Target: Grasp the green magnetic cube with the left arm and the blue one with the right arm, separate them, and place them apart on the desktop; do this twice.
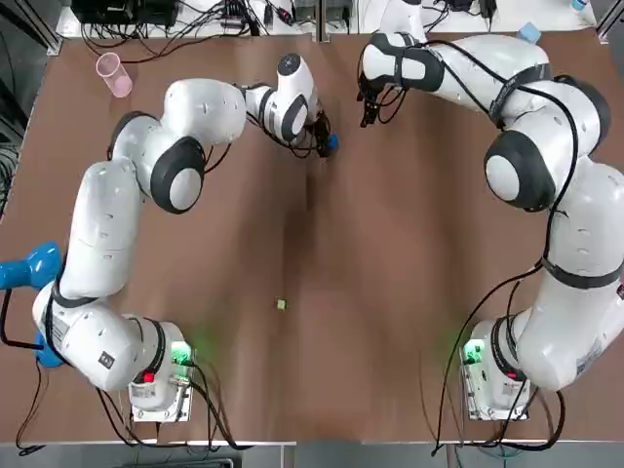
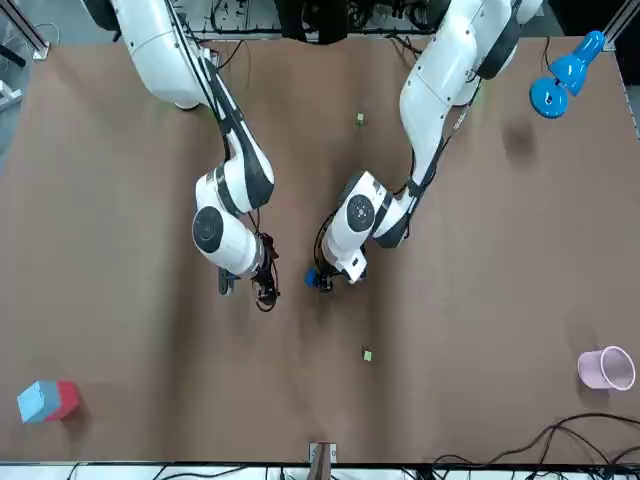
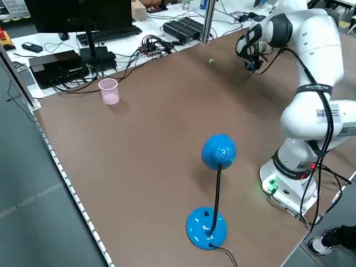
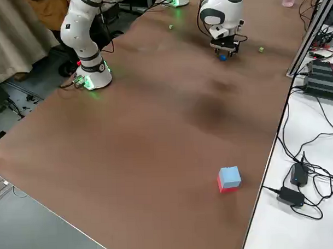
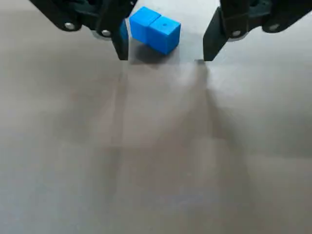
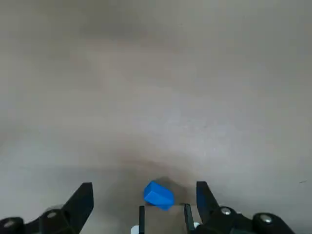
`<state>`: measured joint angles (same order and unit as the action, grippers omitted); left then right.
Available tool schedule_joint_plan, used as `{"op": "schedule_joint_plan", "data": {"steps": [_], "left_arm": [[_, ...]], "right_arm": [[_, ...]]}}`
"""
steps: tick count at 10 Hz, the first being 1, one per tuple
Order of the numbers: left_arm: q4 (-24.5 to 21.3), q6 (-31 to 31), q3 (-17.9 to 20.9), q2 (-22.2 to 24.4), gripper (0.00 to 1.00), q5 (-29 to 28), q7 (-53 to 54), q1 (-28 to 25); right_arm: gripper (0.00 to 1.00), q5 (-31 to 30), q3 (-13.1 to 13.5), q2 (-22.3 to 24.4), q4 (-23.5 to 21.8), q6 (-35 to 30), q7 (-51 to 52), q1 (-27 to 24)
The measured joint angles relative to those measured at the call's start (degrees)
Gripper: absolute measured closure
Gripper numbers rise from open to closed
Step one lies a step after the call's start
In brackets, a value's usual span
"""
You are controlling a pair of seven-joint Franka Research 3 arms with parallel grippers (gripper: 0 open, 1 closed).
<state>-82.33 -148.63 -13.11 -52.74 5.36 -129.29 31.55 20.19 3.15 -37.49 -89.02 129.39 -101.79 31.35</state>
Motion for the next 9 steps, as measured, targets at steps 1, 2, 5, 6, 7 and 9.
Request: {"op": "schedule_joint_plan", "data": {"steps": [1,2,5,6,7,9], "left_arm": [[0.1,0.1,0.0,0.1,0.30,0.1,-2.8,0.1],[0.2,0.2,0.0,0.1,0.30,0.2,-5.9,0.1],[0.4,0.2,0.0,0.1,0.30,1.5,-10.8,0.1],[0.5,0.2,0.0,0.1,0.30,2.4,-11.5,0.3],[0.6,0.1,0.0,0.1,0.30,2.7,-12.5,0.4],[0.7,-1.0,0.0,0.1,0.31,2.8,-14.0,0.5]], "right_arm": [[0.06,0.0,0.0,0.0,0.0,0.0,0.0,0.0],[0.06,-0.1,0.0,0.0,0.0,0.0,0.0,0.0],[0.06,-0.4,0.0,0.0,0.0,0.0,0.0,0.0],[0.06,-0.7,0.0,0.0,0.0,0.0,0.0,0.0],[0.06,-1.0,0.0,0.0,0.0,0.0,0.0,0.0],[0.06,-1.1,-0.1,0.0,0.0,0.0,0.0,0.0]]}}
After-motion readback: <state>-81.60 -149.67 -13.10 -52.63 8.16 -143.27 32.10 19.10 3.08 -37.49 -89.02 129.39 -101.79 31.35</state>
